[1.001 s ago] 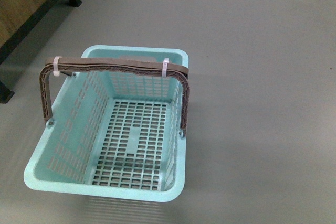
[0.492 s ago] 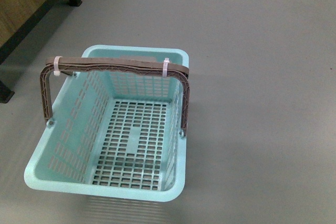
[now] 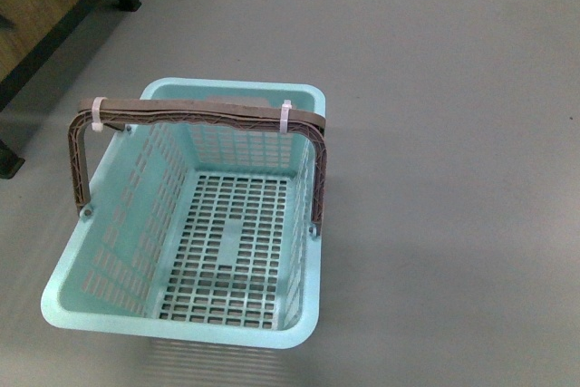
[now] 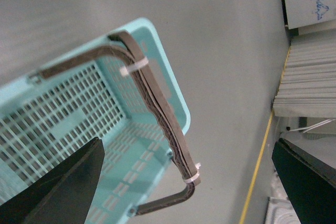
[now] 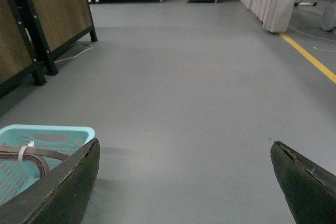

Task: Pick lemon and mango into basket

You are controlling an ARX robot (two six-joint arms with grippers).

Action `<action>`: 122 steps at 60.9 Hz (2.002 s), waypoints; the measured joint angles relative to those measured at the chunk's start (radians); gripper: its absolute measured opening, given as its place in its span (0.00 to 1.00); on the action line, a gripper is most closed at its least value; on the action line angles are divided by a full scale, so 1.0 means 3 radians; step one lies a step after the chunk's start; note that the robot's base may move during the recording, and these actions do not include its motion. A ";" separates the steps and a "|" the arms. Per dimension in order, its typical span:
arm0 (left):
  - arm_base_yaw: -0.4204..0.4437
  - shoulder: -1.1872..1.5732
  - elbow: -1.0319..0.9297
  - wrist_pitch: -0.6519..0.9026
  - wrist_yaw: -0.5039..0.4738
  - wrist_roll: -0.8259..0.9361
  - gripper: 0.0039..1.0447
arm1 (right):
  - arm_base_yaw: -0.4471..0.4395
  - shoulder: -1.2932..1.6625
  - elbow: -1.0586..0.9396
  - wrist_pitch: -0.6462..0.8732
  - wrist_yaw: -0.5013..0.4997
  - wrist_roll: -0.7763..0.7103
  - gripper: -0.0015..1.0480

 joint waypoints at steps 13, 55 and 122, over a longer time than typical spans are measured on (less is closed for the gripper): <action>-0.0228 0.1165 0.0671 0.0130 0.0003 -0.0474 0.94 | 0.0000 0.0000 0.0000 0.0000 0.0000 0.0000 0.92; -0.0299 0.2689 0.2541 -0.0436 0.0086 -0.0549 0.66 | 0.0000 0.0000 0.0000 0.0000 0.0000 0.0000 0.92; 0.0262 -0.1339 0.1441 -0.2216 0.0118 -0.0637 0.17 | 0.0000 0.0000 0.0000 0.0000 0.0000 0.0000 0.92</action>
